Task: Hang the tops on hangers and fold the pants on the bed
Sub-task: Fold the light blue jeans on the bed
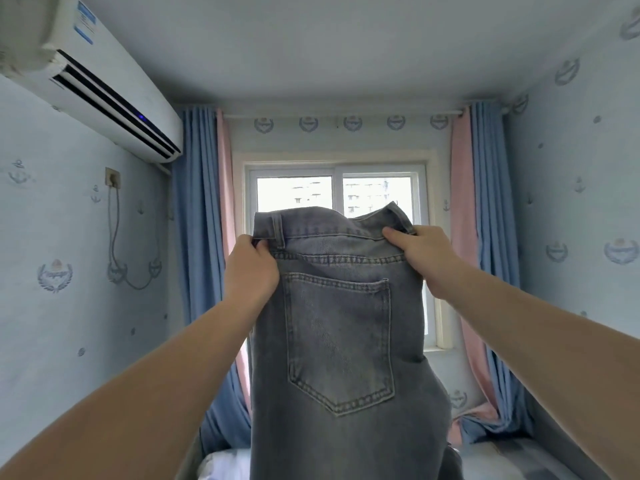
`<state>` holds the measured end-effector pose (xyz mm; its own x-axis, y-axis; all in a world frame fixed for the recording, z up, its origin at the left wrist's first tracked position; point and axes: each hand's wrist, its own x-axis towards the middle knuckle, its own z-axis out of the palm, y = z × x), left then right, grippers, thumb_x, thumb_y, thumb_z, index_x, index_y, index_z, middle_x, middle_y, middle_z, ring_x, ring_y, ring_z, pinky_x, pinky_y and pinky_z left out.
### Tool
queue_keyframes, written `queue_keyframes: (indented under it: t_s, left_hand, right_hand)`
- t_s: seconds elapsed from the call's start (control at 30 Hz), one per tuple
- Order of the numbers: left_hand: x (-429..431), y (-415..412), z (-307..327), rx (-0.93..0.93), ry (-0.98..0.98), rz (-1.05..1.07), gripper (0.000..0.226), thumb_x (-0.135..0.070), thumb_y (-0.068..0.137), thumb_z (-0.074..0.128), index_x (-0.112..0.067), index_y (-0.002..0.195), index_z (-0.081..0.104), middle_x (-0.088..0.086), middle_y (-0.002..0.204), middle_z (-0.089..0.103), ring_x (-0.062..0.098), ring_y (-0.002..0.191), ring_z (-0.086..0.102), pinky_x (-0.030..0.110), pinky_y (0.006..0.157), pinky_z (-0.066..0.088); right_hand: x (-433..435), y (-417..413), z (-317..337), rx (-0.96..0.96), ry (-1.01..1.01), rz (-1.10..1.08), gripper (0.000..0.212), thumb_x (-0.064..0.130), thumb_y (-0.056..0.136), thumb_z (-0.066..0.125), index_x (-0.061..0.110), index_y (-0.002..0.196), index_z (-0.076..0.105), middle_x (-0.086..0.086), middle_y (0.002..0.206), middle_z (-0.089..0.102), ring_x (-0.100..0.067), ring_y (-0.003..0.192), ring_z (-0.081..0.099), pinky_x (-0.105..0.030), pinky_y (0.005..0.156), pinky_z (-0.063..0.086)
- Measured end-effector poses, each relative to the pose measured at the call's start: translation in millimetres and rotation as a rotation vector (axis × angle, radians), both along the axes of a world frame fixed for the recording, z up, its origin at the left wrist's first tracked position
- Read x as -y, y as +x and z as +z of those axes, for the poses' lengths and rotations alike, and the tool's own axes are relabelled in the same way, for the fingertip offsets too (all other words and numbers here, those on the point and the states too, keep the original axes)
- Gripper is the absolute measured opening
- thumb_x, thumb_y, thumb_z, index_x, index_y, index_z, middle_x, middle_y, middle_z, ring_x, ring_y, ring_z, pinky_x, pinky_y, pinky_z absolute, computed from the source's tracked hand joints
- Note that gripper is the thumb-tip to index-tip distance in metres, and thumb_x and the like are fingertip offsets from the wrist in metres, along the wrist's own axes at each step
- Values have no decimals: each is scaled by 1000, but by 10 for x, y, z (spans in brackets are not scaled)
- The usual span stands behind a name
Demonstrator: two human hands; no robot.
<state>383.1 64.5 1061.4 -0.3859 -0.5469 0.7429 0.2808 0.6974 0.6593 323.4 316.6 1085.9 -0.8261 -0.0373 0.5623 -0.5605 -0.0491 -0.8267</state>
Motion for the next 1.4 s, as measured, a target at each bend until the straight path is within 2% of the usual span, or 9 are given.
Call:
queue_keyframes:
  t_s: [0.27, 0.4, 0.53, 0.7, 0.87, 1.1, 1.2, 1.3, 1.4]
  left_hand:
    - [380, -266, -646, 81, 108, -39, 18, -27, 106, 40, -16, 100, 53, -3, 85, 56, 9, 73, 53, 25, 54, 31]
    - [845, -661, -1335, 157, 195, -113, 17, -26, 105, 44, -16, 98, 56, 0, 85, 63, 11, 73, 59, 25, 54, 36]
    - [1360, -1214, -2229, 271, 240, -106, 19, -24, 104, 46, -22, 86, 53, -5, 83, 61, 8, 75, 56, 24, 57, 35]
    - [2121, -2135, -3782, 518, 400, -98, 20, -24, 103, 48, -9, 97, 60, 4, 90, 66, 24, 85, 60, 36, 72, 48]
    - [2806, -3110, -5608, 705, 561, -58, 19, -20, 104, 47, -7, 95, 58, -1, 80, 59, 18, 74, 52, 30, 58, 37]
    - [3650, -4266, -7622, 829, 587, -3, 18, -26, 101, 48, -15, 92, 59, -7, 80, 59, 25, 84, 56, 33, 68, 37]
    - [3883, -4558, -8245, 907, 625, -32, 27, -37, 103, 48, -15, 113, 58, 2, 104, 65, 29, 106, 59, 36, 81, 43]
    - [3951, -4548, -8796, 1078, 623, -46, 57, -49, 101, 49, -12, 145, 43, 12, 147, 48, 33, 135, 45, 42, 111, 36]
    - [3782, -4269, -9178, 1214, 476, -80, 61, -50, 100, 51, -15, 149, 42, 12, 155, 40, 34, 142, 37, 41, 118, 27]
  right_hand:
    - [409, -352, -540, 111, 57, 15, 32, 26, 89, 75, -4, 98, 71, -13, 83, 75, -16, 64, 69, -24, 56, 56]
    - [827, -787, -1170, 200, 119, 45, 16, 25, 88, 77, 11, 80, 73, 4, 61, 72, -9, 53, 69, -19, 45, 52]
    - [1336, -1415, -1991, 307, 212, 31, 17, 27, 87, 76, 15, 75, 74, 3, 65, 74, -10, 54, 68, -24, 56, 56]
    - [2216, -2476, -3523, 508, 366, 29, 16, 19, 90, 74, 4, 86, 75, -10, 83, 74, -21, 73, 65, -32, 70, 52]
    - [2984, -3572, -5371, 676, 500, 37, 27, 18, 93, 71, -8, 98, 72, -9, 86, 69, -16, 76, 58, -25, 64, 45]
    - [3872, -4766, -7436, 709, 576, -73, 33, 31, 92, 70, -1, 84, 68, -8, 78, 63, -20, 75, 52, -34, 67, 37]
    - [4176, -5049, -7999, 728, 656, -148, 27, 34, 96, 63, 9, 90, 68, -6, 88, 66, -23, 84, 57, -34, 72, 42]
    - [4325, -4990, -8459, 875, 733, -125, 33, 32, 99, 59, 11, 124, 57, -4, 105, 57, -23, 91, 53, -28, 75, 39]
    - [4317, -4641, -8826, 969, 781, -29, 42, 32, 99, 59, 13, 135, 49, -2, 112, 58, -19, 91, 54, -28, 72, 42]
